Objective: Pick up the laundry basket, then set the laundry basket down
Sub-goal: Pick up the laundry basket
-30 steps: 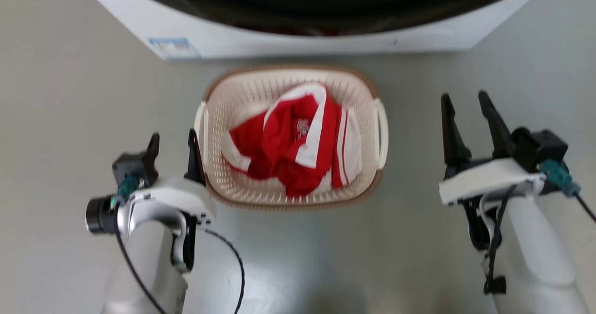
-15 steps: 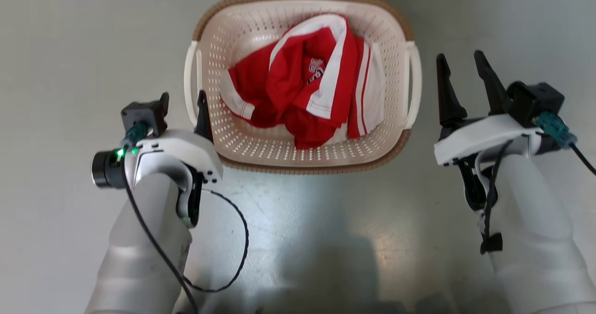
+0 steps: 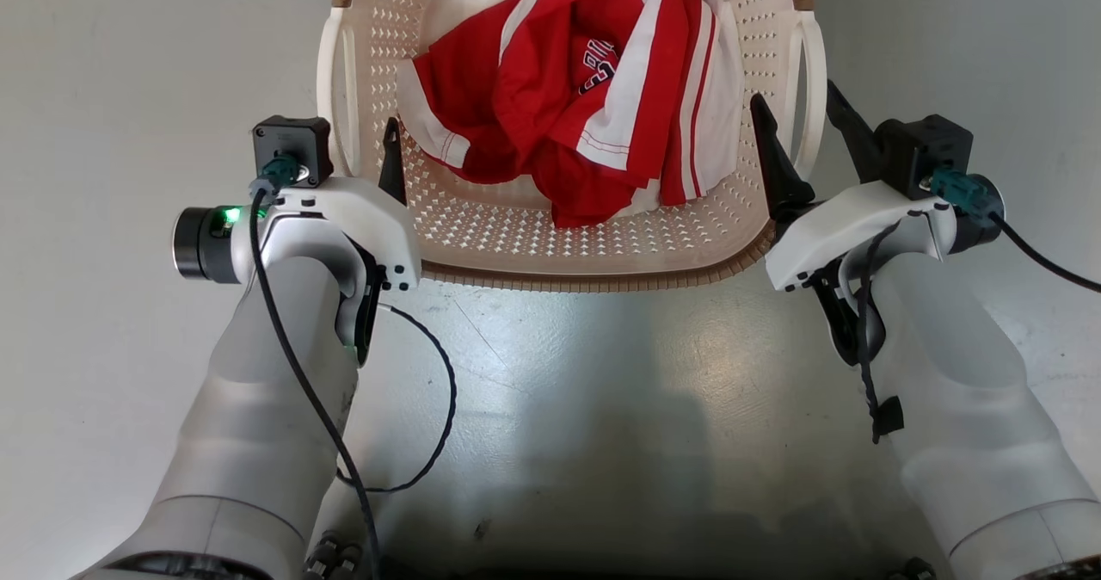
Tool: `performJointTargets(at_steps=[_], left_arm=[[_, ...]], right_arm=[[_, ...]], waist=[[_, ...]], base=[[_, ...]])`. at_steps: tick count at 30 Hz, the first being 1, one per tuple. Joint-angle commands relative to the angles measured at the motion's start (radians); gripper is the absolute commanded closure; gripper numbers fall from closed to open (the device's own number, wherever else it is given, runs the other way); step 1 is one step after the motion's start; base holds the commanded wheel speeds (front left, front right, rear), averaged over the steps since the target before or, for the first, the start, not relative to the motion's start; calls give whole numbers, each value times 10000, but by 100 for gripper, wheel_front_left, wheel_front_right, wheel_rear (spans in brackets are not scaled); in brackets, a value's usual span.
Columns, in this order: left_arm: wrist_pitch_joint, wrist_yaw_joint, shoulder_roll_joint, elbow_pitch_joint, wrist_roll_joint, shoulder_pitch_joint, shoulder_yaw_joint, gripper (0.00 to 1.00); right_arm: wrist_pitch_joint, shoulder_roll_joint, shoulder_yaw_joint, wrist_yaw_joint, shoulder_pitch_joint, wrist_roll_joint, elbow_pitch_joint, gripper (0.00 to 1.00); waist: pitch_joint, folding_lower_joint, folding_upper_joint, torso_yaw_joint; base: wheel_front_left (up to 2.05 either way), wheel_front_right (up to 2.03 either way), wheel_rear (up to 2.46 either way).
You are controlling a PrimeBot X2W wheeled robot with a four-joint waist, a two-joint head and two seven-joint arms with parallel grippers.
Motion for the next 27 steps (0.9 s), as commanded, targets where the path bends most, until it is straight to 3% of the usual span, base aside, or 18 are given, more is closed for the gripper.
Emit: performJointTargets(at_steps=[1,5,8,10,11,12,13,14,15,16,17,18,27], left_arm=[[-59,-85,290,59,122,52,109,0],[-59,-118,288,228,192,-147,7,4],[-59,-168,286,323,113,-178,-106,62],[-59,-184,285,351,19,-171,-201,73],[-59,-188,285,358,-34,-165,-255,77],[-59,-191,285,366,-89,-159,-309,84],[-59,-194,285,370,-146,-148,-367,90],[-59,-196,284,367,-215,-131,-435,93],[-59,-195,284,364,-287,-114,-506,97],[-59,-195,284,364,-287,-114,-506,97],[-59,-197,284,365,-370,-94,-576,100],[-59,-190,284,361,-453,-74,-652,100],[-59,-49,284,204,-1339,224,-1459,100]], right_arm=[[-67,214,327,69,195,154,50,0],[-67,214,645,69,-81,470,521,0],[-67,214,857,69,-246,684,793,0],[-67,214,959,69,-323,751,955,0],[-67,214,978,69,-372,748,1037,12],[-67,214,975,69,-425,691,1134,42],[-67,214,991,69,-467,626,1237,56],[-67,214,1003,69,-507,589,1332,65],[-67,214,992,69,-553,554,1426,80],[-67,214,992,69,-553,554,1426,80],[-67,214,969,69,-602,506,1517,97],[-67,214,935,69,-649,450,1604,100],[-67,214,547,69,-726,-130,2118,100]], waist=[[33,0,0,-1],[54,0,0,7],[10,0,0,11],[-20,0,0,11],[-34,0,0,14],[-48,0,0,18],[-64,0,0,28],[-81,0,0,40],[-95,0,0,55],[-95,0,0,55],[-111,0,0,70],[-130,0,0,82],[-487,0,0,150]], base=[[0,0,0],[0,0,0],[0,0,0],[0,0,0],[0,0,0],[0,0,0],[0,0,0],[0,0,0],[0,0,0],[0,0,0],[0,0,0],[0,0,0],[0,0,0]])
